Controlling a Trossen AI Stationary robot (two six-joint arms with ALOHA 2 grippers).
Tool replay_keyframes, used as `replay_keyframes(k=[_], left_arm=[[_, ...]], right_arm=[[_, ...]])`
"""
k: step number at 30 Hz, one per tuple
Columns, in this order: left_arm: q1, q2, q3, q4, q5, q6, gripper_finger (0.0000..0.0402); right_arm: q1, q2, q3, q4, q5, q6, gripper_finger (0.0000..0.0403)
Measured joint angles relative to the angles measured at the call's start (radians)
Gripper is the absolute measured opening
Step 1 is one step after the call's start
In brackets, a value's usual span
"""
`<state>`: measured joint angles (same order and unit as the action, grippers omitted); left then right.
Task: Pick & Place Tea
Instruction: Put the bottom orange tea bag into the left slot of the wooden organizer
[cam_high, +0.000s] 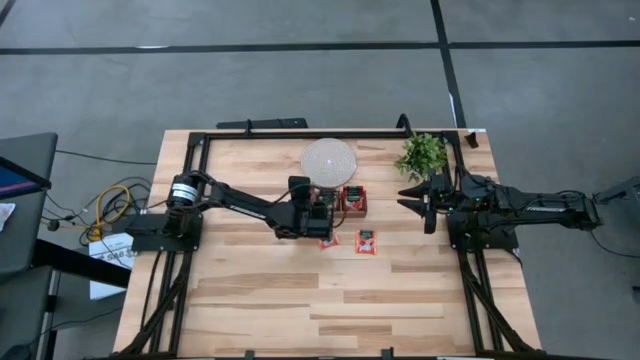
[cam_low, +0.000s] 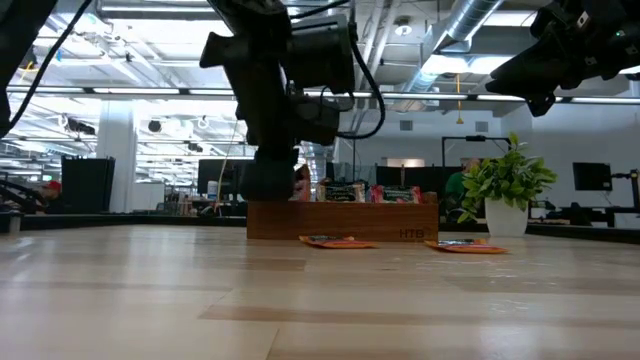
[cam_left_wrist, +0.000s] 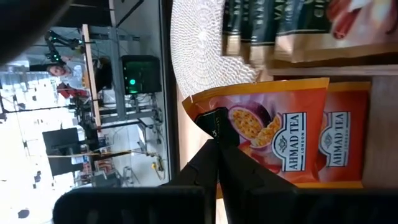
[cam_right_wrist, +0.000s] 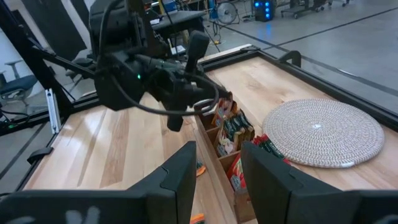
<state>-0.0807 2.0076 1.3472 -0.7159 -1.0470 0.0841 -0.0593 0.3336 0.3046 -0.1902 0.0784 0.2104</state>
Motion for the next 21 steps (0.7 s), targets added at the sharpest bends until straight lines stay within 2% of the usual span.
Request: replay_keyframes(k=[15, 19, 21], left_arm=[[-0.005, 0.008, 0.000, 0.021, 0.020, -0.007, 0.0000], [-0.005, 0.008, 0.000, 0.022, 0.009, -0.008, 0.0000], [-0.005, 0.008, 0.000, 0.022, -0.039, -0.029, 0.0000]], right_arm=[[0.000, 0.000, 0.000, 0.000, 0.000, 0.000, 0.0118], [0.000, 0.000, 0.000, 0.000, 0.000, 0.000, 0.0118], [0.000, 0.000, 0.000, 0.000, 0.000, 0.000, 0.0118]])
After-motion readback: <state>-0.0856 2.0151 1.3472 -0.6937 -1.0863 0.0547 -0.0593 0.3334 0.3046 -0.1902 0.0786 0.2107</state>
